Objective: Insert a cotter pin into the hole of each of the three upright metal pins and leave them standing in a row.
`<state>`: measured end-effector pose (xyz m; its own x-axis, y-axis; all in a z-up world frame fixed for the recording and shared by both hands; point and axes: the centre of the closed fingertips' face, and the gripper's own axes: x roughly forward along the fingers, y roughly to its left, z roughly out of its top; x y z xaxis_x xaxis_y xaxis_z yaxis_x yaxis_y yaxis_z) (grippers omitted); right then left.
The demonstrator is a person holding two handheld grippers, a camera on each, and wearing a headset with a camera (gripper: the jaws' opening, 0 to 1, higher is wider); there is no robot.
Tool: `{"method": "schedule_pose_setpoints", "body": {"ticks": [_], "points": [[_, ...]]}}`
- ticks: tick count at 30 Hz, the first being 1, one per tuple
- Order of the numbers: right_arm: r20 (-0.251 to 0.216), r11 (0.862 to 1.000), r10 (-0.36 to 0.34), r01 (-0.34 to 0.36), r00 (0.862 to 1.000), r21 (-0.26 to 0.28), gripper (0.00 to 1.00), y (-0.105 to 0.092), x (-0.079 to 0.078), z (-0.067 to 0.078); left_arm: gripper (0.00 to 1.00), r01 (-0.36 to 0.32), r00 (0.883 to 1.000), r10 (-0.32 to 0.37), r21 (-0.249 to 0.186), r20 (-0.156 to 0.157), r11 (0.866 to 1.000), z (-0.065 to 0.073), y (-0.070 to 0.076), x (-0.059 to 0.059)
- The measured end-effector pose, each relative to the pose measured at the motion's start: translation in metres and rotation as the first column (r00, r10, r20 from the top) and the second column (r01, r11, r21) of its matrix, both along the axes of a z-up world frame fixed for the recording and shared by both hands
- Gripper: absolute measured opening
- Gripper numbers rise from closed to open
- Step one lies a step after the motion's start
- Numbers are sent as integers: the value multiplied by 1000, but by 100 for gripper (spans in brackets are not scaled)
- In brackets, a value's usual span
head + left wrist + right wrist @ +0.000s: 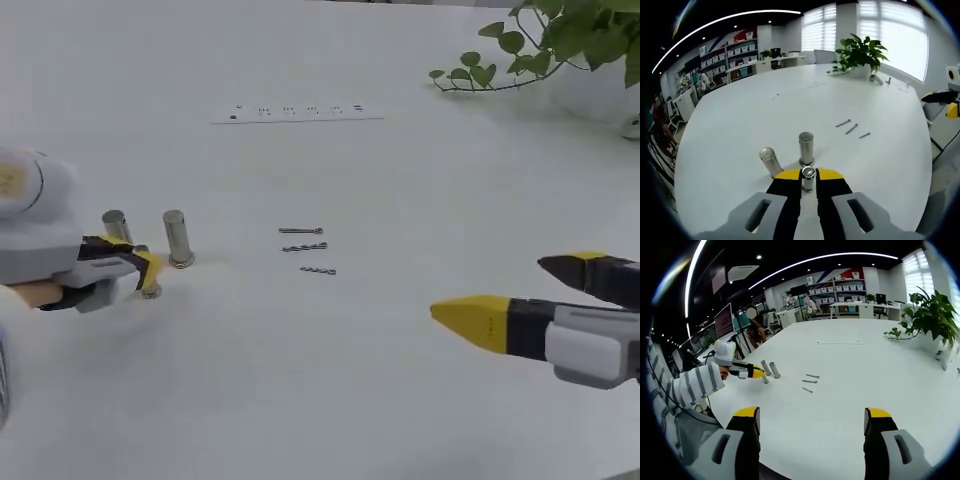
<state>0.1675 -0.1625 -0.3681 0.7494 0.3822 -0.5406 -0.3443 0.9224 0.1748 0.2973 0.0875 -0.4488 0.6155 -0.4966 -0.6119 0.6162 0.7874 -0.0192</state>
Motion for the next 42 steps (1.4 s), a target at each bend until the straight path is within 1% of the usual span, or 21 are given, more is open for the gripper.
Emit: {"method": "schedule_pose_setpoints", "body": {"ticks": [1, 8, 10, 11, 14, 18, 21, 23, 25, 26, 28, 29, 31, 32, 33, 35, 36, 38, 40, 41, 42], "points": [[0, 1000, 0, 0, 1000, 0, 84, 0, 0, 0, 6, 0, 1000, 0, 2, 3, 1000, 0, 1, 1], [0, 1000, 6, -6, 1000, -2, 84, 2, 0, 0, 5, 10, 1000, -10, -12, -3, 1000, 0, 0, -1], [-1, 1000, 9, -9, 1000, -2, 84, 3, 0, 0, 5, 22, 1000, -22, 3, 1, 1000, 0, 1, -2], [-1, 1000, 10, -10, 1000, -2, 84, 3, 0, 0, 5, 47, 999, -47, 23, 18, 999, 0, 0, -2], [0, 1000, 15, -15, 1000, -2, 84, 5, 0, 0, 5, 76, 997, -77, 42, 28, 996, 1, -2, -6], [4, 1000, 19, -19, 1000, -1, 84, 7, 0, 1, 5, 93, 995, -94, 13, 27, 996, 6, -6, -10], [6, 1000, 22, -22, 1000, -1, 84, 8, 0, 1, 5, 122, 992, -122, -11, 45, 992, 15, -12, -14], [6, 1000, 23, -23, 1000, 0, 84, 9, 0, 1, 5, 150, 987, -148, -23, 63, 988, 22, -17, -16], [5, 1000, 26, -26, 1000, 0, 84, 10, -1, 1, 5, 185, 980, -182, -31, 80, 982, 28, -22, -19], [3, 1000, 27, -27, 1000, 0, 84, 10, -1, 1, 5, 217, 972, -214, -25, 94, 976, 31, -25, -22], [2, 1000, 30, -30, 1000, 0, 84, 11, -1, 0, 5, 258, 960, -256, -7, 111, 966, 34, -29, -25], [3, 999, 32, -32, 999, 0, 84, 12, -1, 0, 5, 293, 948, -291, 4, 125, 956, 37, -32, -29], [4, 999, 35, -35, 999, 2, 84, 13, -1, 1, 5, 327, 937, -324, -1, 133, 945, 40, -37, -34], [5, 999, 36, -36, 999, 2, 84, 13, -1, 1, 5, 346, 929, -344, 8, 140, 938, 41, -39, -36], [6, 999, 38, -38, 999, 2, 84, 14, -1, 1, 5, 380, 913, -380, 27, 150, 924, 43, -41, -39], [7, 999, 39, -39, 999, 3, 84, 14, -1, 1, 5, 419, 895, -418, 27, 155, 908, 44, -46, -45], [7, 999, 40, -40, 999, 3, 84, 14, -1, 1, 5, 440, 884, -439, 28, 160, 897, 46, -49, -48], [9, 999, 41, -41, 999, 3, 84, 14, -1, 2, 5, 504, 847, -502, 36, 177, 863, 49, -55, -58], [9, 999, 41, -41, 999, 3, 84, 14, -2, 2, 5, 532, 830, -528, 31, 178, 846, 50, -59, -65], [9, 999, 41, -41, 999, 3, 84, 14, -2, 2, 5, 558, 813, -554, 34, 179, 829, 50, -61, -70], [9, 999, 41, -41, 999, 3, 84, 14, -2, 2, 5, 578, 799, -574, 35, 179, 815, 50, -64, -75]]}}
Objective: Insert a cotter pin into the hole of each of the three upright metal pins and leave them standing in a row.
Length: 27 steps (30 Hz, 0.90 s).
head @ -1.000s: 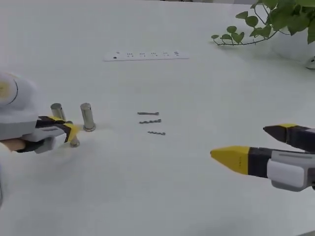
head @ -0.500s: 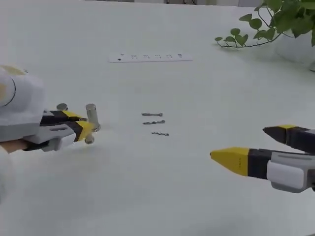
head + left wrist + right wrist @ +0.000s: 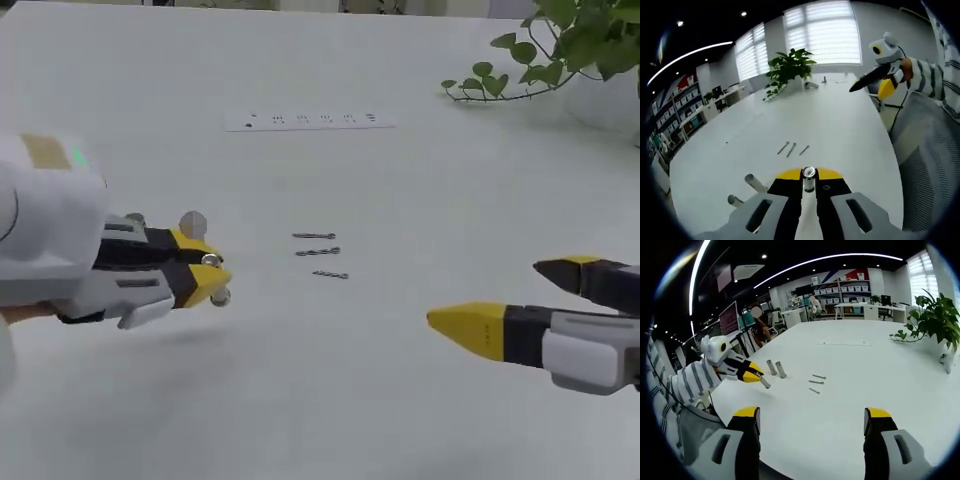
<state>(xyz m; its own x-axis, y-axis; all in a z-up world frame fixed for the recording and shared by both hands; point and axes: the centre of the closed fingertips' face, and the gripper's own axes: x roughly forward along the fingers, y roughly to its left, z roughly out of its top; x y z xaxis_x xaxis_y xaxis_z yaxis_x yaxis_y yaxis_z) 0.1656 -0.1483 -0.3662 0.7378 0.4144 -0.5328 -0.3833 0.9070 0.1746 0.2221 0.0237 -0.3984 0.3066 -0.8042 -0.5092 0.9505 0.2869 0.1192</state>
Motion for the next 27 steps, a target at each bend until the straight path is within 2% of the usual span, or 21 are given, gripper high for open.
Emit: {"method": "schedule_pose_setpoints", "body": {"ticks": [4, 9, 14, 19, 27], "points": [[-2, 1000, 1, -1, 1000, -1, 84, 0, -1, 0, 5, 62, 998, -62, 7, 9, 998, 0, -5, -12], [-6, 1000, 6, -6, 1000, -3, 84, 0, -1, -1, 5, 114, 993, -114, 26, 3, 993, -4, -10, -22], [-9, 1000, 10, -10, 1000, -5, 84, 1, -1, -1, 5, 143, 990, -142, 43, -16, 989, -10, -12, -30], [-12, 1000, 17, -17, 1000, -6, 84, 3, 0, -2, 5, 174, 984, -171, 61, -52, 983, -19, -14, -39], [-18, 1000, 26, -26, 1000, -7, 84, 4, -2, -3, 5, 205, 978, -199, 103, -66, 973, -32, -16, -47]]}}
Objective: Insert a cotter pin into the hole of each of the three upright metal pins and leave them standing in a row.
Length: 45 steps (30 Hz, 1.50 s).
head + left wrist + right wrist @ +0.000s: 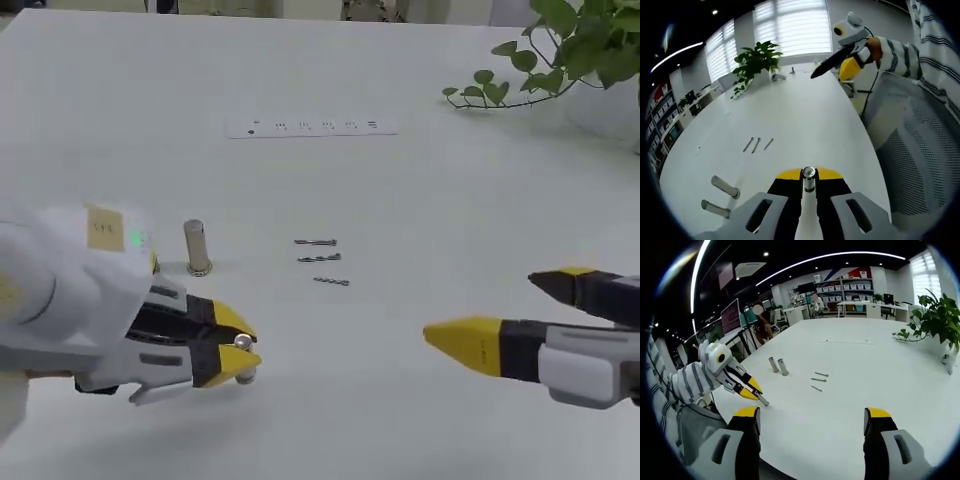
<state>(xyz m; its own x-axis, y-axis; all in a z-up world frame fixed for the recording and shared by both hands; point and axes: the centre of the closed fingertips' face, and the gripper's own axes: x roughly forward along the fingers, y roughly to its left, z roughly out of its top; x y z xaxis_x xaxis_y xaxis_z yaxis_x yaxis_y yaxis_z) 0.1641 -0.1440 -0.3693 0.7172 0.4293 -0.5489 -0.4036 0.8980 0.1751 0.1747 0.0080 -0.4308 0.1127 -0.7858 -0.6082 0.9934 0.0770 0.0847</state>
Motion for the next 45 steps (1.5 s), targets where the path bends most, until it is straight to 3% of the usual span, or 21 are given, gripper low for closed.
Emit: {"method": "schedule_pose_setpoints", "body": {"ticks": [5, 22, 41, 45], "points": [[-2, 1000, 4, -4, 1000, 1, 84, 1, -1, 0, 5, 15, 1000, -15, 23, -4, 1000, -8, 0, -3], [-13, 1000, 15, -15, 1000, -2, 83, 4, -3, -4, 5, 19, 1000, -18, 29, -22, 999, -18, 0, -6], [-18, 1000, 26, -26, 999, -3, 82, 8, -3, -6, 6, -47, 997, 47, 1, -56, 999, -19, 3, -1], [-19, 1000, 29, -29, 999, -2, 82, 9, -3, -6, 17, -56, 997, 56, 6, -54, 998, -18, 5, -1]]}}
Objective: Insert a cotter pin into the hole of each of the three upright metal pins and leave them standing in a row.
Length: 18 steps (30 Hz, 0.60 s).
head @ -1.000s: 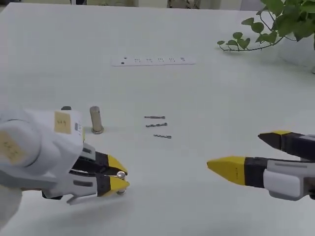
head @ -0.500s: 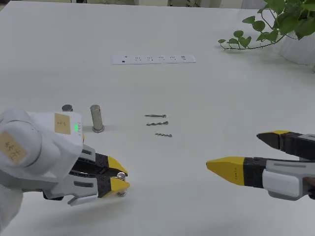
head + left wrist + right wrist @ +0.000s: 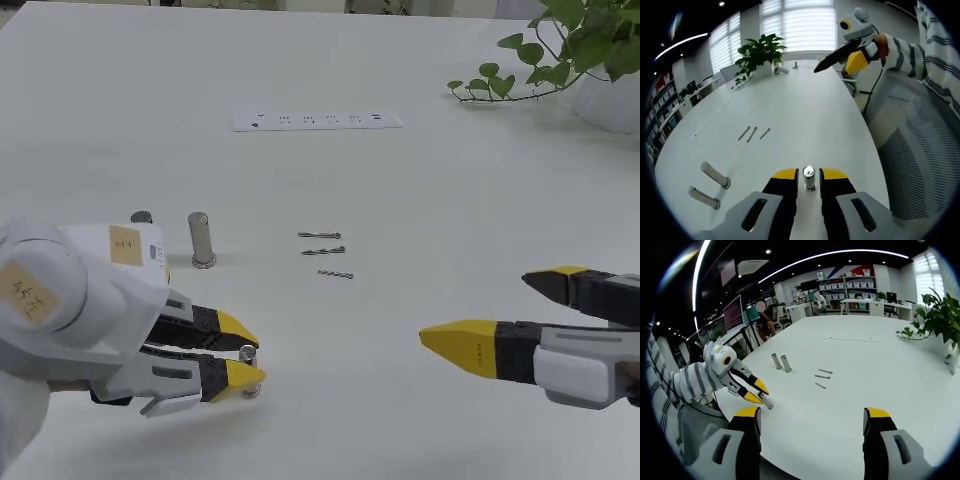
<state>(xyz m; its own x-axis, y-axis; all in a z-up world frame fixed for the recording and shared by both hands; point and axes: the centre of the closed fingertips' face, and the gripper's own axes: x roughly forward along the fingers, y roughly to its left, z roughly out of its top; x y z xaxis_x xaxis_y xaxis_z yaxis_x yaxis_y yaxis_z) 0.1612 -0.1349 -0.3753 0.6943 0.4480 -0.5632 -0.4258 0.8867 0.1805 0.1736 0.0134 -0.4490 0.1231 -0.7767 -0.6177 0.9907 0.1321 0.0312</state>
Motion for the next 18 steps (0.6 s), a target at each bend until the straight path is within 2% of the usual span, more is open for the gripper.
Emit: {"method": "schedule_pose_setpoints", "body": {"ticks": [3, 7, 8, 9, 10, 14, 18], "points": [[2, 1000, 3, -3, 1000, 0, 82, 1, 0, 0, 23, -20, 1000, 20, -4, -8, 1000, 3, 3, 0], [-1, 1000, 4, -4, 1000, 3, 82, 1, 1, -1, 39, -81, 996, 78, -58, -44, 995, 13, 6, -1], [-1, 1000, 5, -5, 1000, 3, 82, 1, 1, -2, 45, -101, 993, 96, -73, -62, 992, 16, 7, -1], [-3, 1000, 7, -7, 1000, 4, 82, 2, 1, -2, 50, -127, 989, 120, -91, -86, 988, 19, 8, -2], [-4, 1000, 8, -8, 1000, 5, 82, 2, 1, -3, 54, -132, 989, 124, -103, -83, 986, 21, 9, -1], [-7, 1000, 14, -14, 1000, 4, 81, 3, 1, -4, 71, -201, 975, 181, -164, -129, 966, 33, 15, -3], [-6, 1000, 20, -20, 1000, 3, 81, 3, 2, -4, 83, -254, 962, 223, -208, -160, 945, 41, 21, -3]]}}
